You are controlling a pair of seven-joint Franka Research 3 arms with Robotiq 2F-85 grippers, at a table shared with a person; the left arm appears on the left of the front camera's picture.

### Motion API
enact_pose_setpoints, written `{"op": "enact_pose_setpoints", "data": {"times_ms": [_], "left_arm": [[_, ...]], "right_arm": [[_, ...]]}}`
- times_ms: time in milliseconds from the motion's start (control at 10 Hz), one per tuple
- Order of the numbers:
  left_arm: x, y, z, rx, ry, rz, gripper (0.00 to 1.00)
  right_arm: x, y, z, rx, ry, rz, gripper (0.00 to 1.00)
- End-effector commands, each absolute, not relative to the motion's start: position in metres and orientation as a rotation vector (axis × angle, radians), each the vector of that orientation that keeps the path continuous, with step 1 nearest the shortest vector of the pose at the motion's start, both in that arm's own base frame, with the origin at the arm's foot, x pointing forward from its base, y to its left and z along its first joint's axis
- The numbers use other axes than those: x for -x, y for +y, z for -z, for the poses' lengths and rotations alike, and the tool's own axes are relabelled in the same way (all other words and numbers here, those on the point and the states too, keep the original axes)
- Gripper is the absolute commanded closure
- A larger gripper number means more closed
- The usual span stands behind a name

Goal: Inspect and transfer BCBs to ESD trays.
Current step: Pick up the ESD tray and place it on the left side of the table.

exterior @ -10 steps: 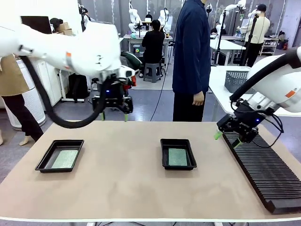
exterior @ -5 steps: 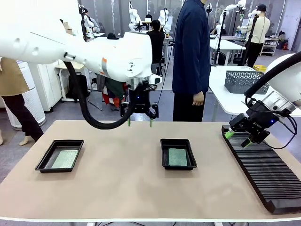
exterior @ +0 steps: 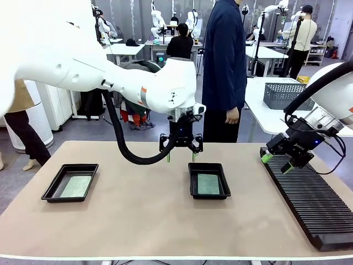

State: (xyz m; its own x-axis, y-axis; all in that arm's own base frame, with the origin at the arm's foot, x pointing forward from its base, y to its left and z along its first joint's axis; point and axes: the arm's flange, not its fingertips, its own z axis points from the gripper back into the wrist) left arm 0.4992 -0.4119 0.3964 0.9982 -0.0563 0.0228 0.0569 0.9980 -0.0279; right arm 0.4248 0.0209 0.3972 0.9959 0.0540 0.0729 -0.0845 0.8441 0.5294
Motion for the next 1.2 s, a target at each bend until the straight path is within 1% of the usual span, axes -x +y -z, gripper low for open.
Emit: {"op": "enact_pose_setpoints", "data": {"times_ms": [0,300,600,1100], "left_arm": [[-0.504,-0.423,-0.385,0.018,-0.043,0.044,0.04],[-0.505,-0.439,-0.354,0.032,-0.027,0.071,0.04],[-0.51,-0.447,-0.331,0.027,-0.047,0.095,0.04],[-0.509,-0.442,-0.317,0.024,-0.087,0.066,0.04]], "right_arm": [[-0.426,0.022,-0.397,-0.559,-0.06,-0.049,0.0],[-0.426,0.022,-0.397,-0.559,-0.06,-0.049,0.0],[-0.426,0.022,-0.397,-0.559,-0.06,-0.049,0.0],[-0.426,0.022,-0.397,-0.559,-0.06,-0.049,0.0]]}}
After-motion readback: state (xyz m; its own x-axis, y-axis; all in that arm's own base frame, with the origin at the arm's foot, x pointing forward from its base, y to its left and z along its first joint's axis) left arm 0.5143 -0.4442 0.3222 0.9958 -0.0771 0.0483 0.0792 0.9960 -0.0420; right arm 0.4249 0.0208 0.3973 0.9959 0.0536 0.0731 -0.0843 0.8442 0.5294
